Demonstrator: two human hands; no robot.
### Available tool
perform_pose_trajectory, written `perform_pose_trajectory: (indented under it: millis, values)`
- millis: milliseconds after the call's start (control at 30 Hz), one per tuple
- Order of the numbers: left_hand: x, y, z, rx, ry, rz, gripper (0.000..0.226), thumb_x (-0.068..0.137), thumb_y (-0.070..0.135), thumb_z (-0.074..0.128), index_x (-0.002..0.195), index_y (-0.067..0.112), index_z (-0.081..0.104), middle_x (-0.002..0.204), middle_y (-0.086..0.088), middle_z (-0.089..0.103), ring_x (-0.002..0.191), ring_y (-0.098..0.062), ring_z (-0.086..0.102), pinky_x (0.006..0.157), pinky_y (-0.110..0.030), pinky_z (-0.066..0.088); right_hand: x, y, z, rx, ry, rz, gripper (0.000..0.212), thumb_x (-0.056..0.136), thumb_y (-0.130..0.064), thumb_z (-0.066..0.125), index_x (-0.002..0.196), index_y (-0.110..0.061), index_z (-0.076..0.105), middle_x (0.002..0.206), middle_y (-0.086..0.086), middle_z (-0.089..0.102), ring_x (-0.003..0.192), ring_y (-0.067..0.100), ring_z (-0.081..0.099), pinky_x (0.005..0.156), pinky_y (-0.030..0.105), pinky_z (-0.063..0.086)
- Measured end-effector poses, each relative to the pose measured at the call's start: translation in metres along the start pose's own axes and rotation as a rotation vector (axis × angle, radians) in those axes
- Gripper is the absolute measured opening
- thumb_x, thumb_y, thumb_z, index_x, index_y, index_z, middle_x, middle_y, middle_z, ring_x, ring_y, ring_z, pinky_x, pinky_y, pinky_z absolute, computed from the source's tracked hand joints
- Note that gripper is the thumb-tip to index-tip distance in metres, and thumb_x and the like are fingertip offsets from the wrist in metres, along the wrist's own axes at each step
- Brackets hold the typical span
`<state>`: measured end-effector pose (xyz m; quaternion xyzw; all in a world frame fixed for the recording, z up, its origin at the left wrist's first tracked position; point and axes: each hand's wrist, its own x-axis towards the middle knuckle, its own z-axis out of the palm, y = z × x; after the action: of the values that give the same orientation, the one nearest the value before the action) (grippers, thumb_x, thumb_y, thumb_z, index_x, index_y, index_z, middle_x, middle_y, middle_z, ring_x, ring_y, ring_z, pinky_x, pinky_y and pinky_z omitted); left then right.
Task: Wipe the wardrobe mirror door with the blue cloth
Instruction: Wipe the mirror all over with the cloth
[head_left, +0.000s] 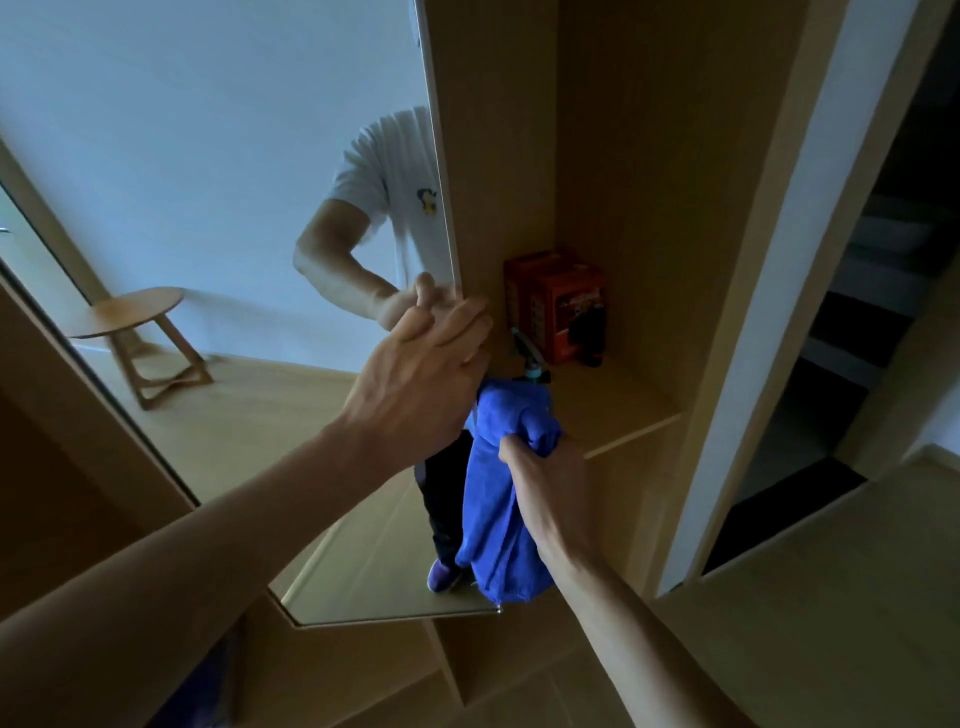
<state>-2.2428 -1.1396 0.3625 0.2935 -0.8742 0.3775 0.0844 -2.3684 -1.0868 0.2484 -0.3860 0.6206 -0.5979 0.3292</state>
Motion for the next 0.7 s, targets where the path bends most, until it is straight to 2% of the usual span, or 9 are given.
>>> perform_pose_trajectory:
  millis: [200,267,333,400,433,467,567,633,700]
  values:
    - [0.004,-0.013,-0.003,0.021,0.091,-0.033,0.034,0.094,0.020,0.037,0.095,0.014,0.070,0.129,-0.008,0.064,0.140,-0.026,0.049,0.092,-0.040,0.036,0.009,-0.013,0.003,0.019,0.054,-0.060,0.029,0.078,-0.021,0.062,0.057,-0.020,0.041,0.039,-0.010,0.039,0.044,0.007,0.040,0.052,0.030,0.035]
    - [0.006,-0.014,-0.004,0.026,0.070,-0.039,0.031,0.093,0.019,0.042,0.096,0.013,0.072,0.124,-0.008,0.066,0.137,-0.027,0.053,0.095,-0.040,0.034,0.007,0.000,0.004,0.008,0.066,-0.044,0.024,0.082,-0.015,0.063,0.062,-0.013,0.050,0.046,-0.002,0.049,0.047,0.009,0.049,0.050,0.030,0.039]
    - [0.005,-0.014,-0.002,-0.018,0.020,-0.075,0.031,0.090,0.015,0.053,0.110,0.007,0.074,0.134,-0.014,0.063,0.135,-0.031,0.052,0.104,-0.043,0.028,0.005,0.021,0.006,-0.080,0.059,0.031,0.018,0.086,-0.016,0.063,0.070,-0.008,0.057,0.061,0.007,0.061,0.056,0.014,0.059,0.054,0.029,0.045]
    - [0.005,-0.014,-0.003,-0.060,-0.029,-0.111,0.039,0.090,0.011,0.056,0.125,0.004,0.069,0.146,-0.018,0.054,0.139,-0.034,0.046,0.110,-0.045,0.019,0.003,0.038,0.009,-0.183,0.037,0.098,0.027,0.091,-0.014,0.060,0.067,-0.012,0.048,0.061,0.003,0.052,0.053,0.008,0.050,0.051,0.014,0.038]
    - [0.005,-0.016,-0.004,-0.068,-0.029,-0.104,0.041,0.091,0.012,0.053,0.128,0.004,0.068,0.148,-0.017,0.052,0.141,-0.033,0.044,0.110,-0.044,0.018,0.003,0.042,0.011,-0.208,0.028,0.115,0.032,0.092,-0.011,0.058,0.064,-0.013,0.042,0.058,-0.002,0.045,0.049,0.004,0.042,0.047,0.013,0.035]
    - [0.004,-0.017,-0.006,-0.064,-0.022,-0.075,0.041,0.092,0.014,0.049,0.126,0.006,0.069,0.145,-0.016,0.055,0.140,-0.032,0.047,0.109,-0.043,0.021,0.003,0.042,0.011,-0.199,0.026,0.120,0.035,0.091,-0.009,0.058,0.063,-0.014,0.039,0.054,-0.006,0.041,0.044,0.004,0.039,0.045,0.013,0.034]
    - [0.008,-0.024,-0.015,-0.002,0.053,0.023,0.037,0.090,0.021,0.039,0.098,0.016,0.075,0.116,-0.004,0.069,0.125,-0.023,0.061,0.094,-0.038,0.036,0.004,0.024,0.009,-0.100,0.034,0.072,0.033,0.081,-0.012,0.061,0.057,-0.018,0.039,0.036,-0.010,0.036,0.034,0.005,0.036,0.037,0.017,0.027]
    - [0.011,-0.026,-0.016,0.005,0.099,0.014,0.031,0.091,0.018,0.044,0.098,0.016,0.074,0.117,-0.005,0.068,0.123,-0.023,0.061,0.093,-0.040,0.039,0.007,0.006,0.008,-0.051,0.032,0.030,0.037,0.078,-0.016,0.061,0.051,-0.021,0.035,0.035,-0.009,0.032,0.035,0.005,0.031,0.040,0.021,0.026]
    - [0.017,-0.030,-0.017,-0.043,0.129,-0.059,0.030,0.089,0.014,0.053,0.110,0.010,0.074,0.128,-0.012,0.065,0.126,-0.030,0.058,0.101,-0.042,0.033,0.011,-0.015,0.008,-0.022,0.037,-0.013,0.037,0.077,-0.019,0.060,0.051,-0.022,0.034,0.036,-0.010,0.032,0.036,0.004,0.031,0.045,0.028,0.029]
